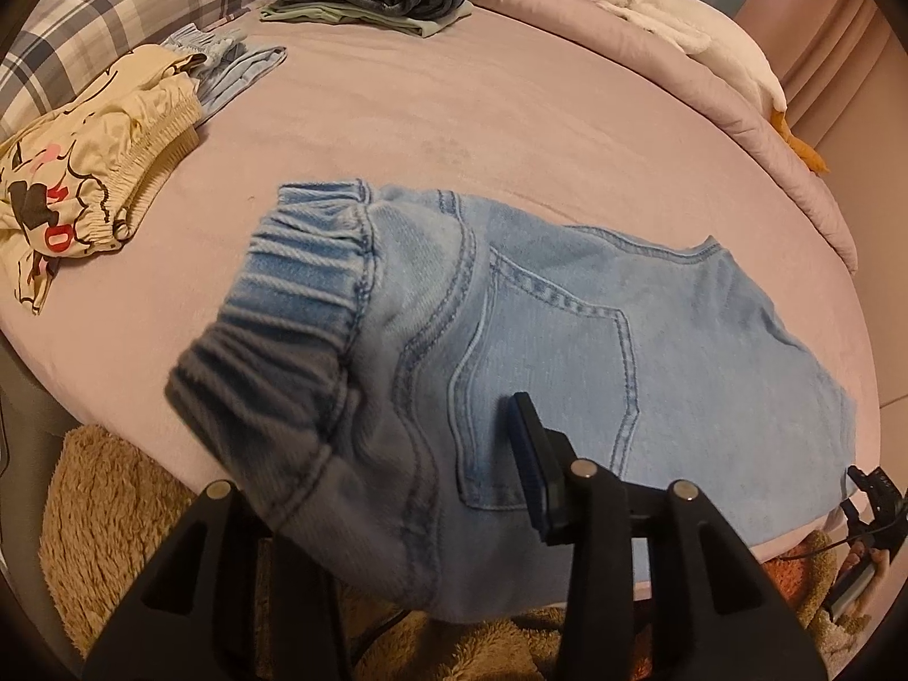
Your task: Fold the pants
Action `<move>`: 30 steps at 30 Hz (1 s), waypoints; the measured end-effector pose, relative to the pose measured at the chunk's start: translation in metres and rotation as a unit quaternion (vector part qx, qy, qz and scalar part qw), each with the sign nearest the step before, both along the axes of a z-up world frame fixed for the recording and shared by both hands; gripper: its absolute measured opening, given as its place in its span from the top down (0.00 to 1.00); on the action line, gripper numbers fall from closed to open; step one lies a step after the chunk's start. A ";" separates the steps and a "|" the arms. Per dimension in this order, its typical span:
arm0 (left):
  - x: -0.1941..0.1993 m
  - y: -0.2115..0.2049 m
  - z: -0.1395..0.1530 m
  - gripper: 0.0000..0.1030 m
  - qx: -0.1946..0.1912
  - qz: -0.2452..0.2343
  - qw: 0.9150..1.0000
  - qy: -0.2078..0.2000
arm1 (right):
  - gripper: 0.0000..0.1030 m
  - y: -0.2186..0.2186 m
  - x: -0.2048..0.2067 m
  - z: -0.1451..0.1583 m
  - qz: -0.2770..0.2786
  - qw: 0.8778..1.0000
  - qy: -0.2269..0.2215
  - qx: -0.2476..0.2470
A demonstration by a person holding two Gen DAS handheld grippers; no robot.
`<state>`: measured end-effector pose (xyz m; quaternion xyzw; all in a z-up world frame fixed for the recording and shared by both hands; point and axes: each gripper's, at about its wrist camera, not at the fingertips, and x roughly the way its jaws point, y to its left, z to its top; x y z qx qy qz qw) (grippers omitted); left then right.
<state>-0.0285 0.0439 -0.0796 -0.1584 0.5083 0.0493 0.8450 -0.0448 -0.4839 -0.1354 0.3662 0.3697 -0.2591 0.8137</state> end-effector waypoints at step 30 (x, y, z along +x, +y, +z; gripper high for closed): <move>0.058 0.054 0.043 0.23 -0.053 -0.015 0.996 -0.072 | 0.49 0.191 0.087 0.100 0.316 0.942 -0.055 -0.098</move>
